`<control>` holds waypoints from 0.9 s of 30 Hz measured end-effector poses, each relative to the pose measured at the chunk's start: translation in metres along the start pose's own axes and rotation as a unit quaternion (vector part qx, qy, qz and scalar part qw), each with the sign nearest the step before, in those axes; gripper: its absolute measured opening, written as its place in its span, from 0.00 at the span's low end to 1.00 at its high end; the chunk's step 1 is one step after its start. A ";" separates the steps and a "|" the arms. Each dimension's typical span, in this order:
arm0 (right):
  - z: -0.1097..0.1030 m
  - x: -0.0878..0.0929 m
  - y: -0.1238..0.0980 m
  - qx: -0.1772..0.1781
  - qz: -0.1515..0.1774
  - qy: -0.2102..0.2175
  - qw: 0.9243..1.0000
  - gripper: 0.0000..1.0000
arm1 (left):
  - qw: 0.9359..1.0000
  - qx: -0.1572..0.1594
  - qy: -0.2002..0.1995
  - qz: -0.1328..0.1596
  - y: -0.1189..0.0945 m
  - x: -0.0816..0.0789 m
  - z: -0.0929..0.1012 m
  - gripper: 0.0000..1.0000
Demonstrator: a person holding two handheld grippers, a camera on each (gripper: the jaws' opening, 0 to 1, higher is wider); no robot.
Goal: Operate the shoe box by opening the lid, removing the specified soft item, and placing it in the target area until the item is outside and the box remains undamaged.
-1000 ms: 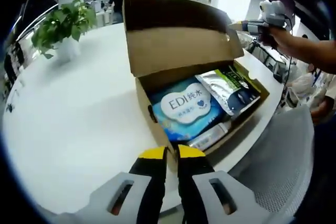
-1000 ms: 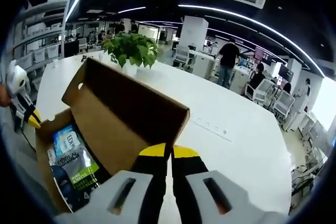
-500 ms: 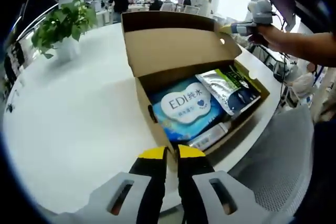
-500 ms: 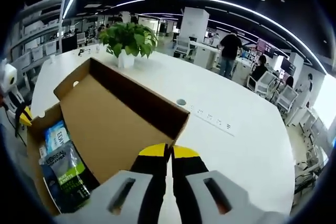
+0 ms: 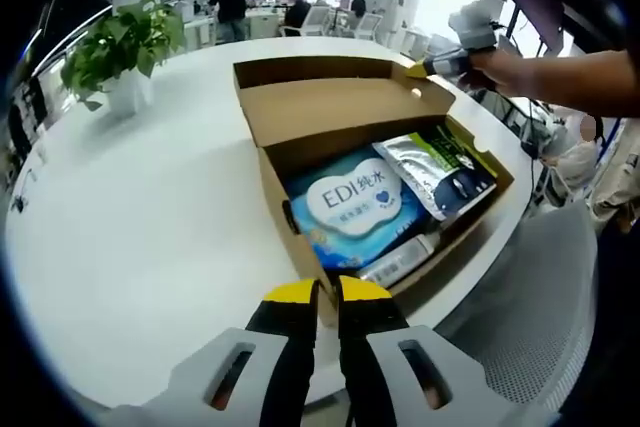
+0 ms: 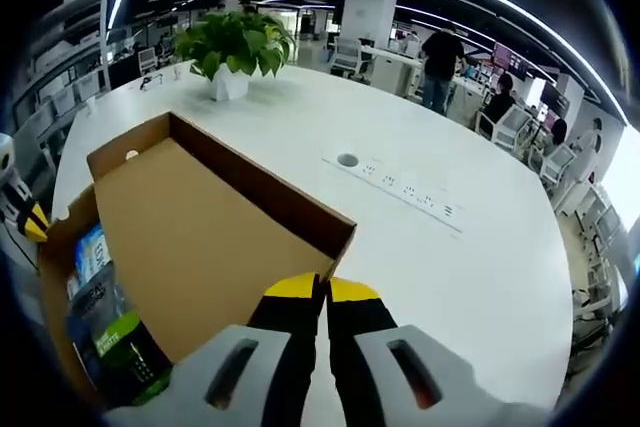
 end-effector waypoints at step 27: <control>0.004 0.015 0.024 -0.012 -0.051 -0.012 0.999 0.11 | 1.000 -0.003 -0.009 0.001 0.001 -0.001 -0.001 0.04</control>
Point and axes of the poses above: the point that each gripper's makers call its tool centre point, and the gripper's own axes: y roughly forward along the fingers, z roughly to its right, x roughly out of its underside, the point moved 7 cm from there along -y, roughly backward along the fingers, and after that the axes turned 3 degrees about -x, right-handed, at the moved point
